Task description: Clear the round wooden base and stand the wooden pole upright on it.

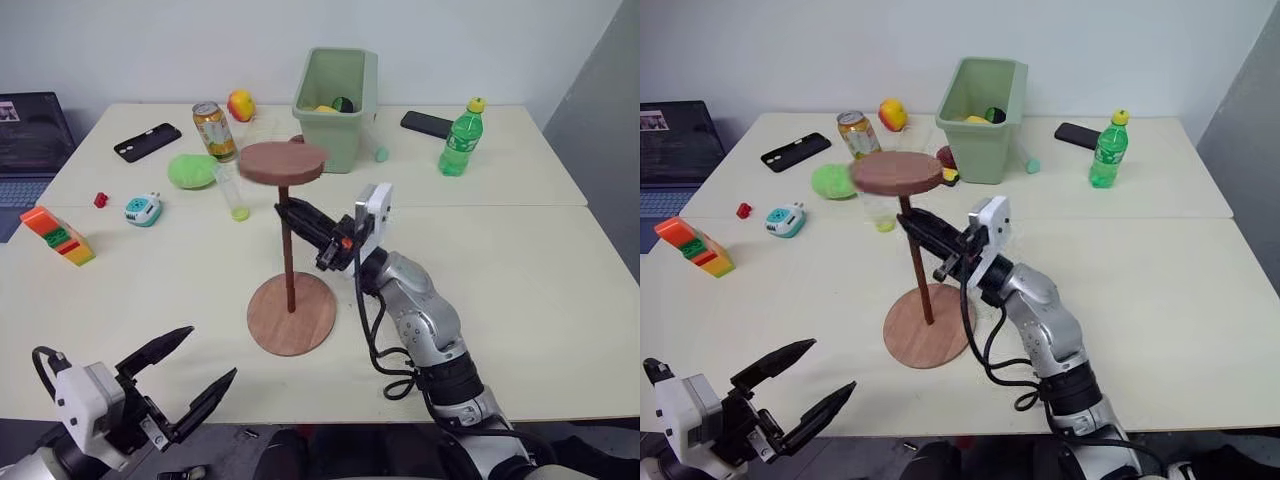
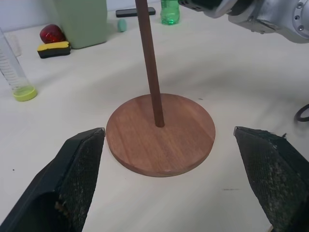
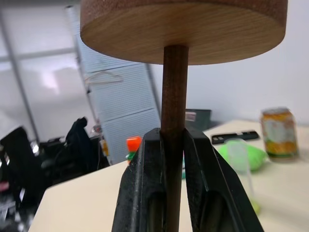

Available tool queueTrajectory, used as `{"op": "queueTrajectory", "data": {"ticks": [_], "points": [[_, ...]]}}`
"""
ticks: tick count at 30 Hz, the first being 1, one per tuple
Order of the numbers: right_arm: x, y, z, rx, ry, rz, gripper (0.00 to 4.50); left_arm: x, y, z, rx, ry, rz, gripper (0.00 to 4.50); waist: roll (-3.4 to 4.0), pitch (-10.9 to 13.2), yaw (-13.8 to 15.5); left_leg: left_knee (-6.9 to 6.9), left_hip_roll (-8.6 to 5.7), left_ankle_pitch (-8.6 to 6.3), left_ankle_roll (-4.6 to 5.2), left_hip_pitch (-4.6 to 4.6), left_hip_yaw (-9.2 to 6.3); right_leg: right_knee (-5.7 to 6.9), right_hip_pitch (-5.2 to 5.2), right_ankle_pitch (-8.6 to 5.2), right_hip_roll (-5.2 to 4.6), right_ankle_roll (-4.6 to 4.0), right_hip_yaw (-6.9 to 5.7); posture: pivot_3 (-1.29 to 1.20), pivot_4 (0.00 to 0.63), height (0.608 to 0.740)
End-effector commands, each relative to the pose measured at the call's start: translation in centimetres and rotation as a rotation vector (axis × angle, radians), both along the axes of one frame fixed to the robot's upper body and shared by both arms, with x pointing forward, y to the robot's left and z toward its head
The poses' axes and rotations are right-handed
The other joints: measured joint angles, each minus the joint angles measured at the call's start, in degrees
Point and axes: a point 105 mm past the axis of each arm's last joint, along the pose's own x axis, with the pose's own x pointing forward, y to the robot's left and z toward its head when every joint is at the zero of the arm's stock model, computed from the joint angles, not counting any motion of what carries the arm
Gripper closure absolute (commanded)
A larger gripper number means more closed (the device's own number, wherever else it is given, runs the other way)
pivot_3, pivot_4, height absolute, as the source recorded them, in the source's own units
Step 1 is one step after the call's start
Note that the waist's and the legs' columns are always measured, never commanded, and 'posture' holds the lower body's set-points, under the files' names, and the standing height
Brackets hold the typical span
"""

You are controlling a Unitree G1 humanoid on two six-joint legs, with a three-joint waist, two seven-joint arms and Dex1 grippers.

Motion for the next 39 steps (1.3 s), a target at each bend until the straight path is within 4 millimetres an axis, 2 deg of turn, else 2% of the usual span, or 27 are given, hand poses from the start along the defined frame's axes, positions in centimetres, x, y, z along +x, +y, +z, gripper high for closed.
{"op": "queueTrajectory", "data": {"ticks": [1, 8, 11, 15, 16, 19, 26, 31, 36, 38, 39], "points": [[-0.1, -0.7, 0.6, -0.042, -0.181, -0.046, 4.32, 0.0, -0.2, 0.2, 0.013, -0.017, -0.016, 0.0, -0.06, 0.0, 0.2, 0.0, 0.0, 0.0, 0.0, 0.01, 0.0, 0.0, 0.01, 0.0, 0.0, 0.0, 0.0, 0.0, 0.15, 0.74], [1.1, -0.9, -0.5, -0.121, -0.229, -0.08, 4.32, 0.1, -0.2, 0.1, 0.01, -0.019, -0.018, 0.0, -0.07, 0.0, 0.6, 0.0, 0.02, 0.0, 0.0, 0.06, 0.03, 0.0, 0.04, 0.0, 0.01, 0.0, 0.02, 0.0, 0.15, 0.74], [2.2, -0.9, -2.0, -0.155, -0.08, -0.081, 4.32, 0.2, -0.3, 0.1, 0.01, -0.02, -0.018, 0.0, -0.08, 0.0, 0.7, 0.0, 0.02, 0.0, -0.01, 0.08, 0.01, 0.01, 0.06, 0.0, 0.0, 0.0, 0.02, 0.0, 0.15, 0.74], [2.4, -0.8, -3.6, -0.194, 0.024, -0.064, 4.32, 0.2, -0.3, 0.1, 0.009, -0.022, -0.017, 0.0, -0.1, -0.1, 1.0, -0.05, 0.02, 0.0, 0.0, 0.35, 0.0, -0.02, 0.29, -0.01, 0.0, -0.01, 0.09, 0.0, 0.15, 0.74], [2.2, -0.7, -4.7, -0.238, 0.04, -0.053, 4.32, 0.2, -0.3, 0.1, 0.009, -0.022, -0.016, 0.0, -0.1, -0.1, 1.1, -0.09, 0.02, -0.01, 0.0, 0.48, 0.0, -0.04, 0.4, -0.01, 0.0, -0.03, 0.11, 0.0, 0.15, 0.74], [2.0, -1.2, -6.8, -0.31, 0.043, -0.062, 4.32, 0.2, -0.3, 0.2, 0.008, -0.024, -0.014, 0.0, 0.07, -0.4, 1.1, -0.2, 0.01, -0.02, 0.01, 0.79, 0.01, -0.18, 0.74, -0.06, -0.01, -0.09, 0.11, 0.0, 0.15, 0.74], [2.5, -1.9, -9.0, -0.408, 0.005, -0.119, 4.32, 0.2, -0.4, 0.2, 0.0, -0.022, -0.006, 0.0, 0.15, -0.9, 1.2, -0.3, 0.0, -0.04, 0.03, 1.24, 0.02, -0.51, 1.05, -0.06, -0.01, -0.09, 0.02, 0.0, 0.15, 0.74], [3.0, -1.7, -8.8, -0.405, 0.035, -0.112, 4.32, 0.3, -0.5, 0.2, -0.009, -0.02, 0.005, 0.0, 0.24, -1.4, 1.2, -0.94, 0.01, -0.03, 0.03, 1.92, 0.13, -0.89, 1.52, -0.05, -0.04, -0.11, 0.12, 0.0, 0.15, 0.74], [2.2, -1.5, -7.7, -0.381, 0.026, -0.07, 4.32, 0.7, -0.5, 0.4, -0.015, -0.03, 0.02, 0.0, 0.42, -1.6, 1.2, -0.99, 0.03, -0.03, 0.03, 1.95, 0.05, -0.92, 1.54, -0.06, -0.04, -0.13, 0.11, 0.0, 0.15, 0.74], [1.8, -1.8, -6.5, -0.357, 0.014, -0.042, 3.61, 0.8, -0.4, 0.4, -0.009, -0.032, 0.02, 0.0, 0.42, -1.6, 1.2, -1.0, 0.03, -0.03, 0.03, 1.95, 0.0, -0.94, 1.54, -0.06, -0.04, -0.13, 0.12, 0.0, 0.15, 0.74], [1.6, -2.0, -5.9, -0.355, 0.005, -0.031, 3.45, 0.8, -0.3, 0.3, -0.006, -0.032, 0.02, 0.0, 0.3, -1.6, 1.3, -1.0, 0.02, -0.03, 0.03, 1.92, -0.02, -0.96, 1.53, -0.06, -0.05, -0.13, 0.12, 0.0, 0.15, 0.74]]}}
